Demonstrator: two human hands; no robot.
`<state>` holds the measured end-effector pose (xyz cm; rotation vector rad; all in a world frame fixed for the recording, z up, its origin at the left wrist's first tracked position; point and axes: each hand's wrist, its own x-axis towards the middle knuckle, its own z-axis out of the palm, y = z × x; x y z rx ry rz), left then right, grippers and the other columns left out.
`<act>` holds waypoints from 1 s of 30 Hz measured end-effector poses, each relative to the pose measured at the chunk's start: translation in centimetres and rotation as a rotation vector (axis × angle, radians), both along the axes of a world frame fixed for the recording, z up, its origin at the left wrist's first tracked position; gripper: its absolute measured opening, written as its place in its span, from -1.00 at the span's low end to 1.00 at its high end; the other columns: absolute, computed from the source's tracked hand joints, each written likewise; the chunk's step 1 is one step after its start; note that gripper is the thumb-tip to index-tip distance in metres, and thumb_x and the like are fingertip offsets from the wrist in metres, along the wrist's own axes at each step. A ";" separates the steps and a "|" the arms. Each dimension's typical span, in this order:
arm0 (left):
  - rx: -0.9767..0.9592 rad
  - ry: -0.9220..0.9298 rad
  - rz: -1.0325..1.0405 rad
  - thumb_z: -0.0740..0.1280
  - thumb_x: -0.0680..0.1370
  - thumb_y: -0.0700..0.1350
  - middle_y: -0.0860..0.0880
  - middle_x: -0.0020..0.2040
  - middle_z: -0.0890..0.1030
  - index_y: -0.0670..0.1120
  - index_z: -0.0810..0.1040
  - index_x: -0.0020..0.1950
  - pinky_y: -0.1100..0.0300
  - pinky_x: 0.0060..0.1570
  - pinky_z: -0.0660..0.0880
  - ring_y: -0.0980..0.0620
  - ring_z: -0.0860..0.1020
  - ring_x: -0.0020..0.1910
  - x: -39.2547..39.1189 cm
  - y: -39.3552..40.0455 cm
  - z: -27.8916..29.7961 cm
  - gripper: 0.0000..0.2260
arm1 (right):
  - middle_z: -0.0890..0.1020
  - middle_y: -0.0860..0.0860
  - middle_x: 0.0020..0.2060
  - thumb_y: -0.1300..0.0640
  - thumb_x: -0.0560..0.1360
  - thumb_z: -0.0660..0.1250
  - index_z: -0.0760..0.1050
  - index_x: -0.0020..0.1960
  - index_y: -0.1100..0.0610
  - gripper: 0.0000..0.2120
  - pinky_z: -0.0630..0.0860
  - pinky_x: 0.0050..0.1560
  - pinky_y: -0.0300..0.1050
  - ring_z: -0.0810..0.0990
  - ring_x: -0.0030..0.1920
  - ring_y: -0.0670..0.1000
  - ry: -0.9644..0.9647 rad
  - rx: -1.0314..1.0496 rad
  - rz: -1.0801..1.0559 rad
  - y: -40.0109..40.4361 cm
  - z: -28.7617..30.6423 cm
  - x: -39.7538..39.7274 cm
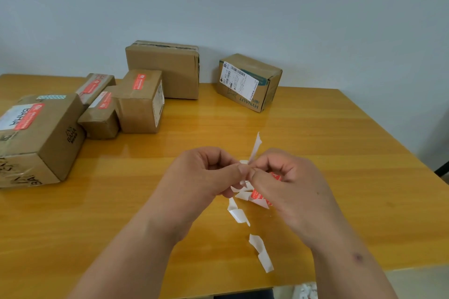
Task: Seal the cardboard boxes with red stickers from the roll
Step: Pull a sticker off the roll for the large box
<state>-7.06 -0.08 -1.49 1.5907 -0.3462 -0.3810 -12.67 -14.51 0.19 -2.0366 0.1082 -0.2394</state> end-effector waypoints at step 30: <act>0.435 -0.845 0.531 0.35 0.54 0.08 0.08 -0.48 0.43 -0.01 0.51 -0.32 0.12 -0.50 0.33 0.07 0.38 -0.46 2.1 1.3 -1.9 -0.71 | 0.53 -0.13 -0.41 0.07 0.50 0.37 0.54 -0.21 -0.10 -0.87 0.36 -0.41 -0.39 0.52 -0.46 -0.24 0.166 -0.353 -0.175 -1.4 -0.3 1.3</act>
